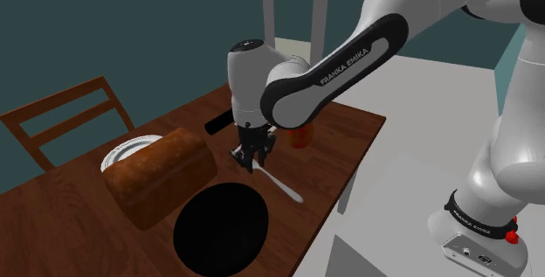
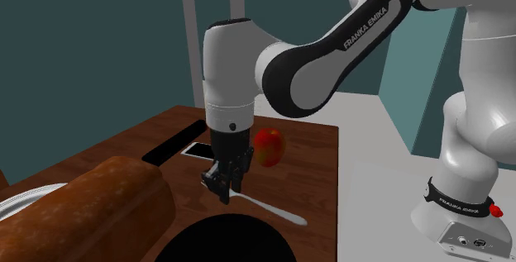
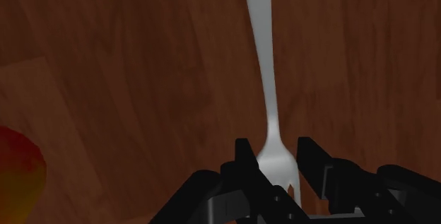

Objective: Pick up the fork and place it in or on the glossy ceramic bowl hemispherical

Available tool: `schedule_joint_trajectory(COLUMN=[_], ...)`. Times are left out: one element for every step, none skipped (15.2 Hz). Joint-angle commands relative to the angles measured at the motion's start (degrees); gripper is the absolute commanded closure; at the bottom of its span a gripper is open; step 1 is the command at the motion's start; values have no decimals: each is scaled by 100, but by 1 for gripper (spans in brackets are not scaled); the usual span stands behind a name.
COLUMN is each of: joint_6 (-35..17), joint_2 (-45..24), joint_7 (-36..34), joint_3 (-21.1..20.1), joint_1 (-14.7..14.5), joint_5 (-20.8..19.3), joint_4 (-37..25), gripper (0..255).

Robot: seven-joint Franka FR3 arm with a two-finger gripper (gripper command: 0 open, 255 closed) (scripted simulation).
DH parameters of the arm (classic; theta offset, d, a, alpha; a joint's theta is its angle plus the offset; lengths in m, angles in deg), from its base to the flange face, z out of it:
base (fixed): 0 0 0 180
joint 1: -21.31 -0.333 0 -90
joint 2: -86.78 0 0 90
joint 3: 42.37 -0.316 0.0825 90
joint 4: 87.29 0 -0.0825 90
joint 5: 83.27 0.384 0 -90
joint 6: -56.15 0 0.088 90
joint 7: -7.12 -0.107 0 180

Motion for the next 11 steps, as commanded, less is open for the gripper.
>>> schedule_joint_trajectory(joint_6=[143, 211, 279, 347, 416, 485, 555, 624, 694, 765, 835], joint_2=[80, 121, 160, 199, 236, 272, 307, 341, 373, 405, 435], joint_7=[49, 70, 91, 111, 130, 149, 167, 184, 201, 216, 232], joint_3=[-17, -25, -32, -39, -45, -51, -56, -60, -65, -68, -72], joint_1=[17, 24, 31, 38, 44, 49, 55, 59, 64, 68, 73], joint_5=[64, 95, 124, 153, 181, 207, 233, 257, 280, 303, 324], joint_4=[-74, -108, -142, -179, -216, -255, -295, -336, -379, -423, -468], gripper=[255, 255, 255, 255, 255, 255, 255, 255, 255, 255, 255])
